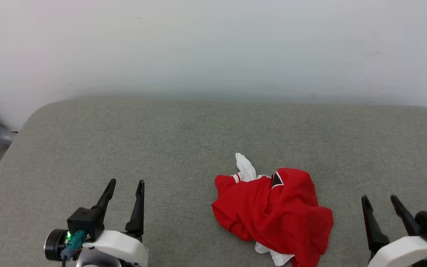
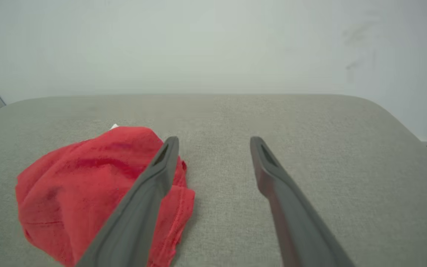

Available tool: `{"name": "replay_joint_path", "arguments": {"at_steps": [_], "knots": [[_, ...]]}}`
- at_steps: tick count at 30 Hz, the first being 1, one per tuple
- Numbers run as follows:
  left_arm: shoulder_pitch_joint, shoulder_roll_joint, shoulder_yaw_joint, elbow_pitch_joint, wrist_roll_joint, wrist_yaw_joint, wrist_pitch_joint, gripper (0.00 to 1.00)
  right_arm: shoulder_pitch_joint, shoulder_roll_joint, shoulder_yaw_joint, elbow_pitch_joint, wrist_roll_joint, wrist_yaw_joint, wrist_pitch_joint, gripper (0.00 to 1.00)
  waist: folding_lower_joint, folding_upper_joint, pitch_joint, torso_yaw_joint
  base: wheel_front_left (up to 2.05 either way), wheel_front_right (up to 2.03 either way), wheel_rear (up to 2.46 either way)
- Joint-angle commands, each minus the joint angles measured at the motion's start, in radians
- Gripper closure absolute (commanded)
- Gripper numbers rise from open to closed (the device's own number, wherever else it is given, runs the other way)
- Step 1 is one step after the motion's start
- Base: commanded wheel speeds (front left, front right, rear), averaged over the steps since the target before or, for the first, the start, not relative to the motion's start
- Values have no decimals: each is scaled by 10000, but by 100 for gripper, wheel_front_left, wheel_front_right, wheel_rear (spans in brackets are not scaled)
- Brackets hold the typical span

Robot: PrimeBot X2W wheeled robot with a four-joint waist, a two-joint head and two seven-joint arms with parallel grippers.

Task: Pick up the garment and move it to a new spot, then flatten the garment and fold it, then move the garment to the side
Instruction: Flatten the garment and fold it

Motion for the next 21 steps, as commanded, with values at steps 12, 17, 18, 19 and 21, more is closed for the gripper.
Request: {"name": "replay_joint_path", "arguments": {"at_steps": [12, 17, 18, 19, 21], "knots": [[-762, -348, 77, -659, 203, -254, -25, 0, -1301, -504, -303, 1564, 786, -3, 3370, 0, 1, -1, 1264, 751, 0, 0, 0], [-1118, -547, 168, -856, 323, -455, -25, 0, -2605, -1306, 618, 2214, 1202, -3, 4673, 0, 1, -1, 1854, 1035, 0, 0, 0], [-1167, -597, 180, -863, 358, -478, -25, 0, -2845, -1440, 833, 2356, 1361, -5, 4867, 0, 1, -1, 1932, 1091, 0, 0, 0], [-1208, -640, 181, -872, 409, -532, -25, 0, -3067, -1596, 1038, 2499, 1412, -3, 5042, 0, 1, -1, 1999, 1143, 0, 0, 0], [-1312, -720, 205, -860, 444, -604, -25, 0, -3467, -1844, 1423, 2796, 1640, -3, 5320, 0, 1, -1, 2109, 1240, 0, 0, 0]]}}
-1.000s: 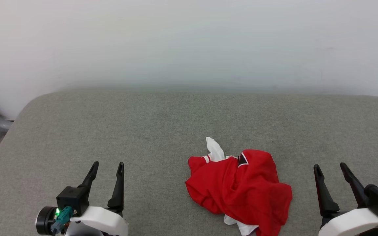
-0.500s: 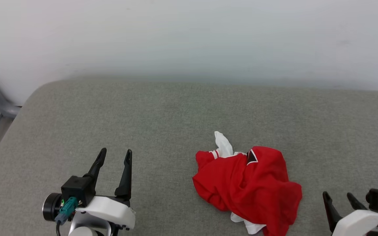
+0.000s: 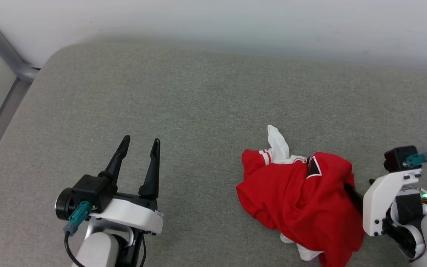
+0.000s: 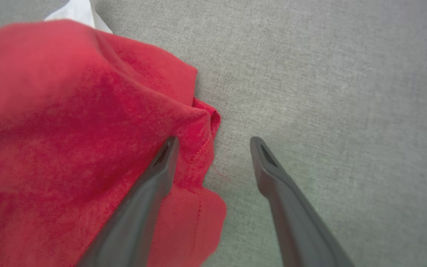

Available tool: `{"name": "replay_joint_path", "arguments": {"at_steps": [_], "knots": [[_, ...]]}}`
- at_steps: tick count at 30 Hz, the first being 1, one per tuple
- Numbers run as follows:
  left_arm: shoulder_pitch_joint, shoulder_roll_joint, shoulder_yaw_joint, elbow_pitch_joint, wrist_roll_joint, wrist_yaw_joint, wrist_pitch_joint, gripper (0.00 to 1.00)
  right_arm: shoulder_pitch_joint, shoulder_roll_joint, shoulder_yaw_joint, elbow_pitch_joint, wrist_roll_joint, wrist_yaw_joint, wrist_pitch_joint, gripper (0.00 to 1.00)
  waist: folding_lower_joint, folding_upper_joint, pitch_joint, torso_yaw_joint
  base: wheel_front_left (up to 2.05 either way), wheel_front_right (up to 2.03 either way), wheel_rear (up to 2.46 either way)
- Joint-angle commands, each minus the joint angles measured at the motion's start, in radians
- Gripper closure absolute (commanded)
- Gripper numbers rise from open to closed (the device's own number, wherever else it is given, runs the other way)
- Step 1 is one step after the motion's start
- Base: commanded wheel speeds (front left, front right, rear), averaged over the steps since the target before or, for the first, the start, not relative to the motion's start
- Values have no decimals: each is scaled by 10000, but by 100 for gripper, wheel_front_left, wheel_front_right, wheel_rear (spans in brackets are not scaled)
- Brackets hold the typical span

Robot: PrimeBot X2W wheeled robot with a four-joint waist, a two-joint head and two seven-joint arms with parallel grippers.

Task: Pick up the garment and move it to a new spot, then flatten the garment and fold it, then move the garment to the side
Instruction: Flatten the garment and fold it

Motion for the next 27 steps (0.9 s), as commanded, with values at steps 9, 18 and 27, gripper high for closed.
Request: {"name": "replay_joint_path", "arguments": {"at_steps": [9, 18, 27], "knots": [[-240, -357, 258, 77, 198, -268, -25, 0, -756, -728, 1958, 1760, 1127, -2, 1546, 0, -2, 0, 374, 373, 0, 0, 0], [-143, -566, 522, 243, 366, -429, -25, 0, -1238, -944, 2475, 2352, 1727, -5, 1724, 100, -2, 0, 310, 439, 0, 0, 0], [233, -648, 811, 348, 547, -498, -25, 0, -2356, -1141, 1089, 1628, 635, -5, -255, 100, -2, 0, -153, 70, 0, 0, 0]]}}
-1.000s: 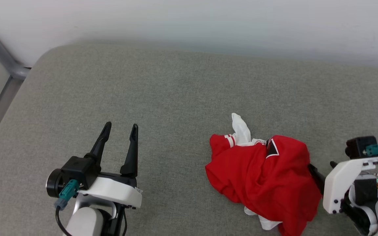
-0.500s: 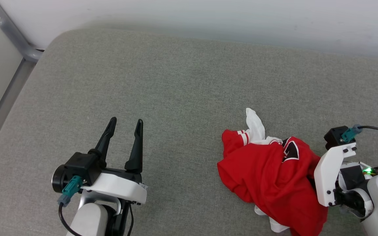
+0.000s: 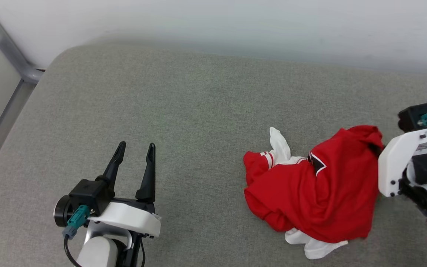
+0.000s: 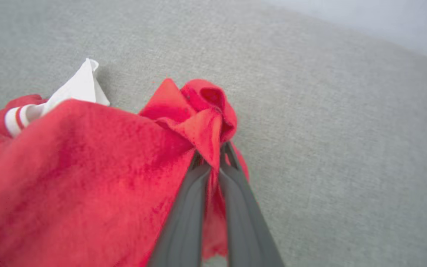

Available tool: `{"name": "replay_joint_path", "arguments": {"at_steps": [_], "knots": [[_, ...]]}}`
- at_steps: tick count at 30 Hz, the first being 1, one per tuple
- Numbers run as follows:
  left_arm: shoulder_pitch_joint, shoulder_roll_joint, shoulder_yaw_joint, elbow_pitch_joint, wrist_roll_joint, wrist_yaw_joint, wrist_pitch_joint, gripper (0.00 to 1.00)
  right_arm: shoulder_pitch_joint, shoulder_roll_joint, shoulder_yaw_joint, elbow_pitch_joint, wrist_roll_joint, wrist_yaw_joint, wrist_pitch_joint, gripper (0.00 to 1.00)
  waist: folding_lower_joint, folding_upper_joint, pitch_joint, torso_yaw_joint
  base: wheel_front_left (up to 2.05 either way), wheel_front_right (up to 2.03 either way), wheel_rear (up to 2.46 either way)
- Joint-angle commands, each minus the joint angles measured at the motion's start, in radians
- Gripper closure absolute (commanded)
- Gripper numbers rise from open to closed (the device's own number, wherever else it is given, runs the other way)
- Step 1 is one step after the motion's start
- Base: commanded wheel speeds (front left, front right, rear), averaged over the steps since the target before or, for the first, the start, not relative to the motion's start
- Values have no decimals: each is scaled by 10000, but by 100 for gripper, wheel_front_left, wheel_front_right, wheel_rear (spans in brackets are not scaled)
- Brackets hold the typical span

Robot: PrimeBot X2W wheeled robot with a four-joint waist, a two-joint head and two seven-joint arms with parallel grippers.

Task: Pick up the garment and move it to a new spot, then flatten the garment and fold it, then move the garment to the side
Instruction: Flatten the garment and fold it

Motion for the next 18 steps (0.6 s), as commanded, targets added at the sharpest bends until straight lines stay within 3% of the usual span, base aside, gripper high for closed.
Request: {"name": "replay_joint_path", "arguments": {"at_steps": [1, 6, 11, 18], "knots": [[132, -38, 38, 13, 56, -31, -25, 0, 42, 34, -401, -163, -187, -8, -131, 100, -1, 0, -147, -121, 0, 0, 0], [341, -21, 159, 6, 141, -27, -25, 0, 1128, 372, -2477, -983, -775, -8, -283, 100, -1, 0, -445, -404, 0, 0, 0], [594, 33, 280, 35, 171, -9, -24, 0, 2920, 1206, -4698, -1986, -1265, -7, -134, 100, -1, 0, -683, -724, 0, 0, 0], [1004, 112, 369, 142, 184, 86, -25, 0, 4953, 2460, -6592, -1749, -1345, -7, -380, 100, -1, 0, -1003, -1057, 0, 0, 0]]}}
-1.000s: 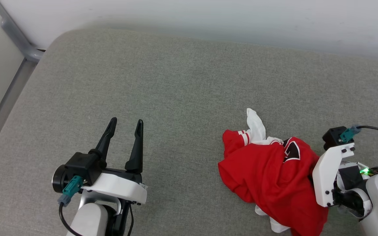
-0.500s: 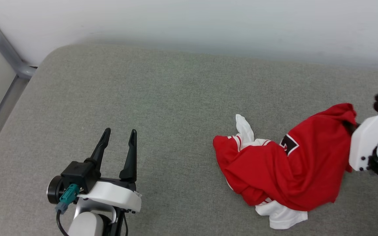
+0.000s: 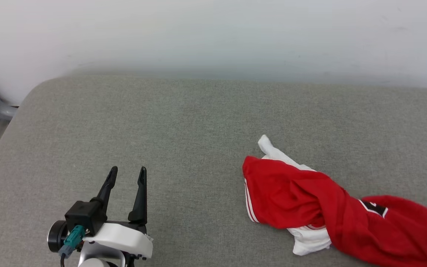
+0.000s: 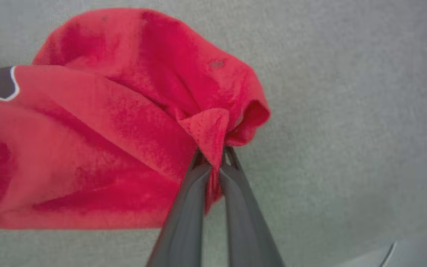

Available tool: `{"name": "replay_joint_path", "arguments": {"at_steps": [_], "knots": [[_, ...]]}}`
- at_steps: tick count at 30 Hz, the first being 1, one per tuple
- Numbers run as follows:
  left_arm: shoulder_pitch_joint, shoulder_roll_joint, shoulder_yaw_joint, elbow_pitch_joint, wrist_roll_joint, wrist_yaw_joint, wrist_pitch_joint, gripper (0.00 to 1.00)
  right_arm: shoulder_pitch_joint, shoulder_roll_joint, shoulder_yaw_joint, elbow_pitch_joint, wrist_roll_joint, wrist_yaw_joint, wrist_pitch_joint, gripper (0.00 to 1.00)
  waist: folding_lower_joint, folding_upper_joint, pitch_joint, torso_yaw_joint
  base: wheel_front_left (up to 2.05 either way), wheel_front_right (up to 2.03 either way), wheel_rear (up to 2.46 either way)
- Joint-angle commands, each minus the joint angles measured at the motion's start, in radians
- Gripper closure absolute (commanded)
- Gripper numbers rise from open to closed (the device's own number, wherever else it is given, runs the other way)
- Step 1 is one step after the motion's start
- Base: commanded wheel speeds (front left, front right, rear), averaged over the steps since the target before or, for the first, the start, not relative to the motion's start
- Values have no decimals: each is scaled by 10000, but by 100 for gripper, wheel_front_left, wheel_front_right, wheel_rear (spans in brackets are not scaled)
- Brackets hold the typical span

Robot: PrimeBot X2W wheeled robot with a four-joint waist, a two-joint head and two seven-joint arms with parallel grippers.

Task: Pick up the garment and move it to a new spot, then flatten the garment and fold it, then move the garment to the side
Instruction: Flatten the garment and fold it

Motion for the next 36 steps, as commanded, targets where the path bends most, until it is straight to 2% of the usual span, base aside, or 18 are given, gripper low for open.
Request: {"name": "replay_joint_path", "arguments": {"at_steps": [1, 3, 4, 5, 6, 7, 15, 22, 26, 36], "knots": [[156, 67, 13, 35, 68, 37, -25, 0, 316, 134, -163, 204, -4, -7, -139, 100, 1, -1, -100, -65, 0, 0, 0], [232, 98, 32, 54, 51, 68, -25, 0, 458, 297, -292, 479, 93, -5, -452, 100, 1, -1, -169, -94, 0, 0, 0], [290, 106, 37, 68, 39, 90, -25, 0, 523, 348, -311, 635, 48, -5, -657, 76, 1, -1, -196, -107, 0, 0, 0], [332, 119, 38, 76, 26, 95, -25, 0, 506, 394, -358, 769, 125, -7, -895, 4, 1, -1, -227, -115, 0, 0, 0], [354, 129, 42, 79, 15, 108, -25, 0, 442, 427, -329, 866, 191, -7, -1174, 0, 1, -1, -269, -116, 0, 0, 0], [354, 129, 42, 79, 15, 108, -25, 0, 442, 427, -329, 866, 191, -7, -1174, 0, 1, -1, -269, -116, 0, 0, 0], [664, 169, 5, 31, -56, 224, 66, 0, 111, 538, 36, 731, -36, -5, -4258, 0, 1, -1, -635, -68, 0, 0, 0], [813, 201, -7, -15, -90, 330, 125, 0, 141, 551, 1357, -188, -642, -5, -6000, 0, 1, -1, -884, -24, 0, 0, 0], [834, 184, -40, -13, -128, 437, 132, 0, 596, 558, 2676, -1216, -826, -5, -6396, 0, 1, -1, -1059, -29, 0, 0, 0], [791, 300, -109, 168, -114, 523, 211, 0, 1632, 560, 3910, -3087, -963, -5, -5818, 0, 1, -1, -1153, -292, 0, 0, 0]]}}
